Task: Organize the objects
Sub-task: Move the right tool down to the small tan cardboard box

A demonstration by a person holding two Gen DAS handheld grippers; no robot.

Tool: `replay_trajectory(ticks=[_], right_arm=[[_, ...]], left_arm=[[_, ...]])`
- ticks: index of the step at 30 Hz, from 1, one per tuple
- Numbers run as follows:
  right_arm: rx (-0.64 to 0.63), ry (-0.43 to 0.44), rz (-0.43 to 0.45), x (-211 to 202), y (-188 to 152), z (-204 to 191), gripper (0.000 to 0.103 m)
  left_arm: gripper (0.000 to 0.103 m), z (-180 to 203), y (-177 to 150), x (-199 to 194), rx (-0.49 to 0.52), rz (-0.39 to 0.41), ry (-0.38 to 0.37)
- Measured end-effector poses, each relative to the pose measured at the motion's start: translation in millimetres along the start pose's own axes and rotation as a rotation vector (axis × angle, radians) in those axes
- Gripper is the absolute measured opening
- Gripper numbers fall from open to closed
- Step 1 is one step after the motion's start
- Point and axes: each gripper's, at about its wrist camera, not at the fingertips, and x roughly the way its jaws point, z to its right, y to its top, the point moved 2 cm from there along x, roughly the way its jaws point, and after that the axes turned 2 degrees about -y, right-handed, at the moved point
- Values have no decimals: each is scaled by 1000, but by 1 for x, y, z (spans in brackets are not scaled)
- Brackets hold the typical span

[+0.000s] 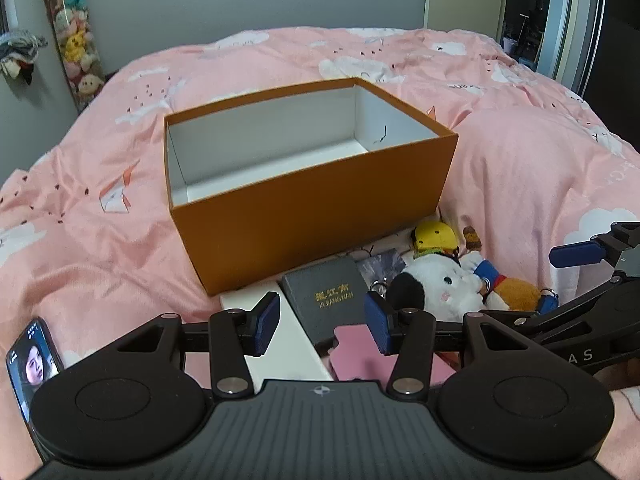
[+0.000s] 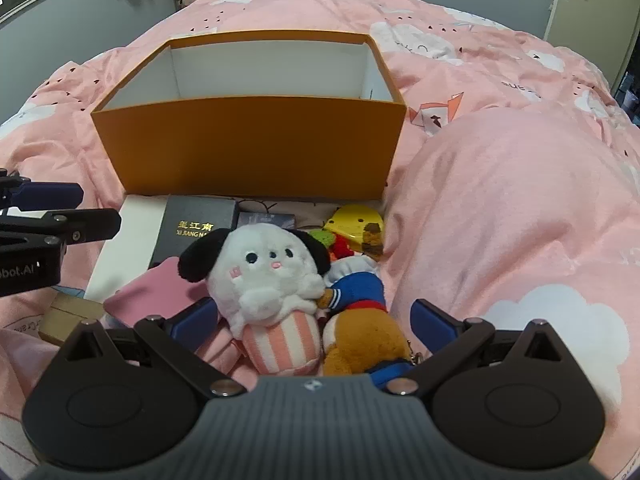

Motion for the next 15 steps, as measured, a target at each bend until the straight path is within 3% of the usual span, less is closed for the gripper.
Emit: replay_trajectory(ticks=[7,12,15], right_arm=[[-23,52,10,-1,5,-2,100],[-89,132,18,-4,18,-16,70],[-105,275,-2,-5,27,-27,58]], left_arm=[[53,-27,-1,-8,-103,-52,-20],[53,-45,-7,-11,-175,-110,-37],[50,-54,-12,-17,-202,-126,-65]])
